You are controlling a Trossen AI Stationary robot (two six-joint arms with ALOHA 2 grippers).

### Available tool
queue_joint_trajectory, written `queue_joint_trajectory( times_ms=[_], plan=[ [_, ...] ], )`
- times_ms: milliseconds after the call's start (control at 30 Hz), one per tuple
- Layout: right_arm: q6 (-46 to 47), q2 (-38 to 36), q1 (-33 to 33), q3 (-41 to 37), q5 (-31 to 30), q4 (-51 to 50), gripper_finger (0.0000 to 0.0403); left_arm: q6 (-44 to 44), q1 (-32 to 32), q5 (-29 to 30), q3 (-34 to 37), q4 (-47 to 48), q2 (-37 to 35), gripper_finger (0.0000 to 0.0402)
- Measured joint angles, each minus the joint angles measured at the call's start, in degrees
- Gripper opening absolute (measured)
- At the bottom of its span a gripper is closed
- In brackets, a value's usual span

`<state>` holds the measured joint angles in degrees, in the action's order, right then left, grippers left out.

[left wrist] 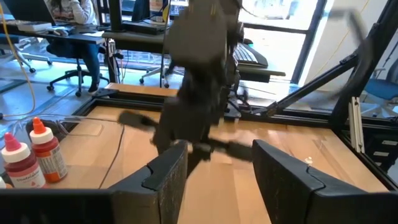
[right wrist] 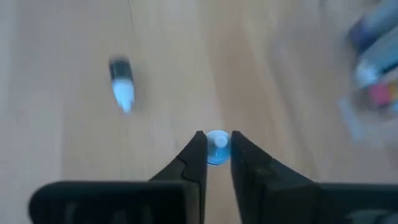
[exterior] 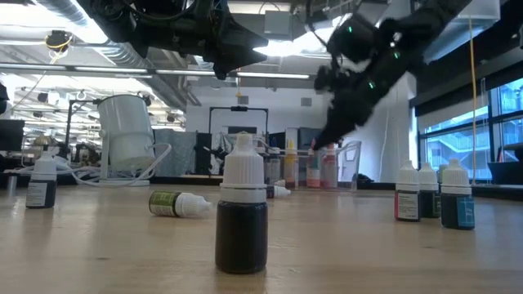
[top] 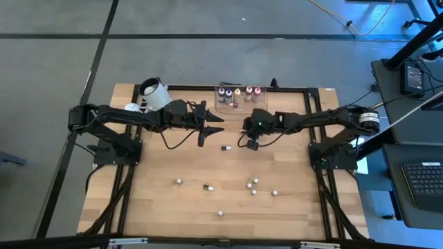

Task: Pick & Place food coloring
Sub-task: Put the top small blue food coloring bottle into the transparent container

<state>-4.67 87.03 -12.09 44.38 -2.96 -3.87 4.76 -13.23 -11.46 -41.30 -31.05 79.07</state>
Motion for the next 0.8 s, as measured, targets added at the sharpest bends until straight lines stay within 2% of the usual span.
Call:
queue_joint_trajectory(
  times_ms=[133, 333, 567, 800],
  plan=[
    [-1.81, -2.89, -1.48, 5.16, -0.39, -3.68, 0.0054, -0.01, 0.00, 0.05, 0.00, 0.02, 0.00, 0.0177],
    [-2.02, -4.32, -6.68, 11.20, -5.49, -5.64, 0.0055, -0.01, -0.01, 0.13, 0.00, 0.02, 0.00, 0.0174],
    [-1.90, -1.50, -14.68, 11.62, -3.82, -5.51, 0.0056, -0.03, -0.01, 0.13, 0.00, 0.04, 0.00, 0.0177],
    [-2.10, 6.57, -21.39, 11.58, 3.92, -1.97, 0.0057, -0.03, 0.01, 0.33, 0.00, 0.03, 0.00, 0.0174]
  ],
)
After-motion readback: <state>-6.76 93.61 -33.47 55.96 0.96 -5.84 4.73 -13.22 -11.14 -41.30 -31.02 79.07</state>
